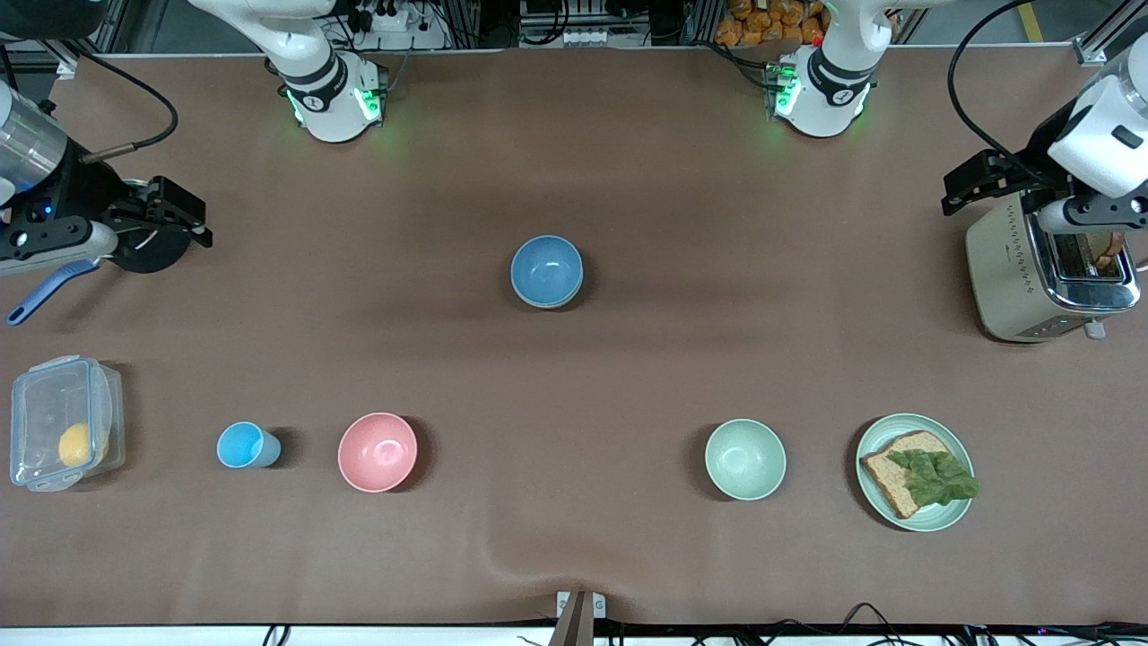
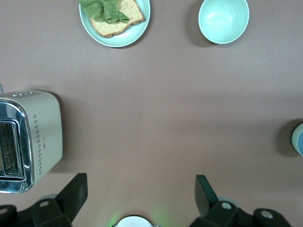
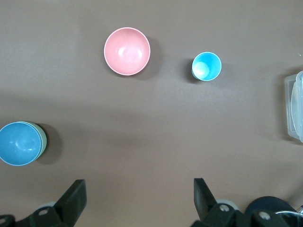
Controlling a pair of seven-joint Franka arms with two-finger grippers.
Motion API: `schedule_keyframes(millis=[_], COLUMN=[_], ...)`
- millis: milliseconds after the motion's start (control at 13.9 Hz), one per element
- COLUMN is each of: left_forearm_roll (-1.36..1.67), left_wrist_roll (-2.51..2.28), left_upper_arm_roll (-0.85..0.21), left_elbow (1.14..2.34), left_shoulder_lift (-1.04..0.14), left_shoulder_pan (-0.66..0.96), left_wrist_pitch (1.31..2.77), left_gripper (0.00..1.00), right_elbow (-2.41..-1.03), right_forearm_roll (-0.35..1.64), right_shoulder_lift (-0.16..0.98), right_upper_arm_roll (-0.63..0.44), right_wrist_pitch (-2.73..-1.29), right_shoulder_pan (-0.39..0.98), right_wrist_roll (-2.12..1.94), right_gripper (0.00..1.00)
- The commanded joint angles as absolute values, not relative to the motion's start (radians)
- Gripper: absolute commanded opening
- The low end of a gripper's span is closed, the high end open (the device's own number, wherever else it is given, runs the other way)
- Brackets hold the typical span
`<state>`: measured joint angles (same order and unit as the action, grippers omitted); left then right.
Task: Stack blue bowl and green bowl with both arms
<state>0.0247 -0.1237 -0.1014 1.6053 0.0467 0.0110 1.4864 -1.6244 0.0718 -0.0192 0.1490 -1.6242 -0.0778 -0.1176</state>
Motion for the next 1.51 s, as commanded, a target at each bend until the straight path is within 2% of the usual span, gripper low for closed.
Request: schedule_keyframes(millis=[0, 502, 1435], left_forearm_roll=[0.023, 0.012, 0.012], left_wrist_roll=[-0.127, -0.126, -0.126], left_upper_arm_roll=[-0.118, -0.12, -0.109], left_elbow=[1.601, 1.606, 1.608], left_shoulder_lift=[0.04, 0.04, 0.04], left_shoulder_pan=[0.006, 0.009, -0.011], left_wrist_pitch=[1.47, 1.47, 1.47], left_gripper=[1.0, 1.0, 1.0], right_elbow=[-1.641, -1.643, -1.64], right_forearm_roll=[0.052, 0.052, 0.052], right_shoulder_lift=[-0.041, -0.037, -0.029], right_upper_arm_roll=[0.163, 0.109, 0.11], right_wrist_pitch=[-1.623, -1.62, -1.62], right_shoulder_pan=[-0.089, -0.045, -0.052], right_wrist_roll=[-0.129, -0.13, -0.129], right_gripper=[1.0, 1.0, 1.0])
